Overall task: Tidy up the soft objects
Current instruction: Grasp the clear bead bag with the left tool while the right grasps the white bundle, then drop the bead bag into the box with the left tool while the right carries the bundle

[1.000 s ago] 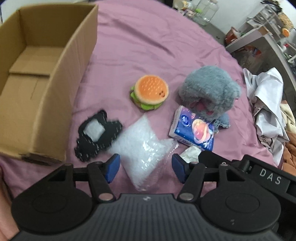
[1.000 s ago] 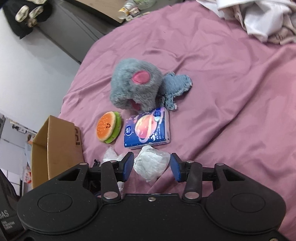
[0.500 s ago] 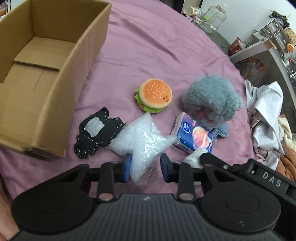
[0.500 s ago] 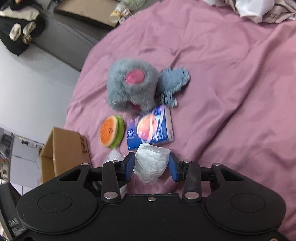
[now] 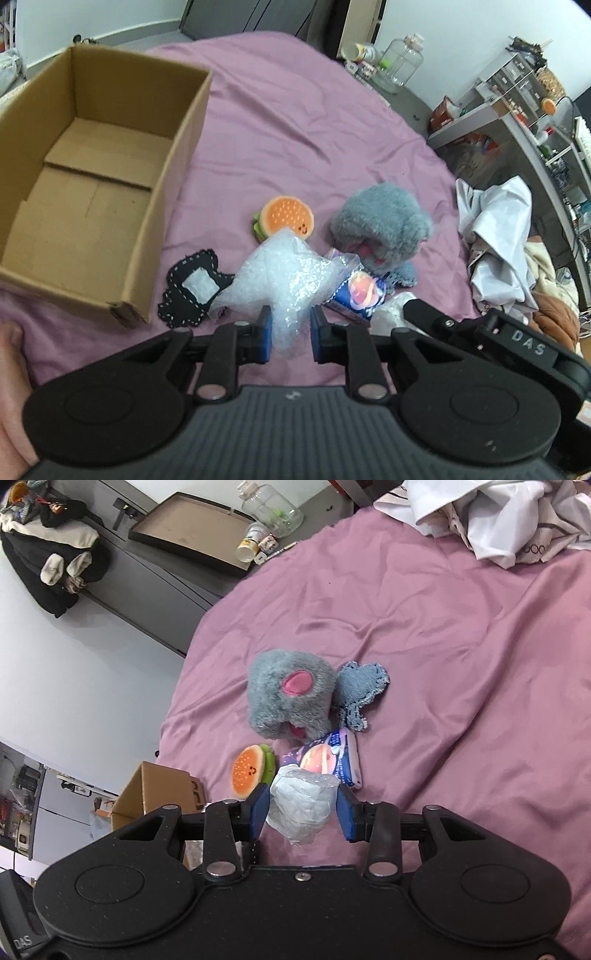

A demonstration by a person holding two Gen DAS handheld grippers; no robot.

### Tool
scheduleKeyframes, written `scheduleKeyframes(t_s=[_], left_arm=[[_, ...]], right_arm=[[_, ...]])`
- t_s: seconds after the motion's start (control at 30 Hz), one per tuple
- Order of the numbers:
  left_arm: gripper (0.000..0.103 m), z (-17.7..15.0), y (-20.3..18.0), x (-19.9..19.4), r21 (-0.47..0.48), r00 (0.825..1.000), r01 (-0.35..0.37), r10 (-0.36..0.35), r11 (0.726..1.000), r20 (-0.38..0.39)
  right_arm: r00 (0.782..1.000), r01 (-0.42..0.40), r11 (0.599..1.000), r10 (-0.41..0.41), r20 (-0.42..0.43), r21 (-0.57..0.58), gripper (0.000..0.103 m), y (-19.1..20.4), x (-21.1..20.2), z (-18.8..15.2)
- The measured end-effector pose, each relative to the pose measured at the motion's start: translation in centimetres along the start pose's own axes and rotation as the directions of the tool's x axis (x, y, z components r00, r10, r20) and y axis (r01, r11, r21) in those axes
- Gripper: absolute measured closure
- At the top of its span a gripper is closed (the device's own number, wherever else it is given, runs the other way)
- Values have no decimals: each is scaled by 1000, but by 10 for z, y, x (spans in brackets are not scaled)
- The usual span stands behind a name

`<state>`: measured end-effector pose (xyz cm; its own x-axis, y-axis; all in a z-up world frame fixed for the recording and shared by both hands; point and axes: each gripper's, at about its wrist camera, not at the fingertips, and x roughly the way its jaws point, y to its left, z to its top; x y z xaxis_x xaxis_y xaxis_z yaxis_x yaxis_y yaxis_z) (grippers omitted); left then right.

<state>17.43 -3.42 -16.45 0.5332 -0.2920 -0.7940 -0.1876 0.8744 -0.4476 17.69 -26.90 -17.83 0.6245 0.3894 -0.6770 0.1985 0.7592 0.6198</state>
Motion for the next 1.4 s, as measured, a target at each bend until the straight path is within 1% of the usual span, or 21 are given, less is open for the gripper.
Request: scheduleKeyframes(t_s=[0.23, 0.5, 0.6, 0.73, 0.9, 1.03, 1.27, 1.4], left_arm=[[84, 7, 0, -26, 20, 999, 9, -10, 1000, 51], [84, 15, 4, -46, 54, 996, -3, -2, 999, 91], [84, 17, 8, -53, 63, 995, -10, 3, 998, 102], [84, 22, 14, -62, 88, 992, -27, 15, 996, 125], [84, 28, 24, -73, 100, 988, -40, 25, 994, 150], [84, 34, 32, -80, 106, 985, -55, 36, 993, 169], [84, 46, 47, -89, 121, 978, -81, 56, 989, 199], [84, 55, 58, -90, 112, 973, -100, 73, 989, 219]], right_arm=[[999, -47, 998, 48, 21, -51, 64, 14, -9, -3], [995, -92, 987, 96, 22, -131, 64, 38, -17, -10], [993, -108, 982, 115, 37, -154, 64, 47, -23, -12], [985, -148, 973, 162, 67, -177, 64, 56, -30, -12], [975, -157, 955, 190, 114, -250, 64, 71, -33, -17], [968, -148, 943, 200, 152, -299, 64, 80, -33, -20], [961, -152, 937, 215, 175, -316, 64, 94, -26, -26], [958, -161, 932, 227, 177, -324, 64, 103, -22, -27]])
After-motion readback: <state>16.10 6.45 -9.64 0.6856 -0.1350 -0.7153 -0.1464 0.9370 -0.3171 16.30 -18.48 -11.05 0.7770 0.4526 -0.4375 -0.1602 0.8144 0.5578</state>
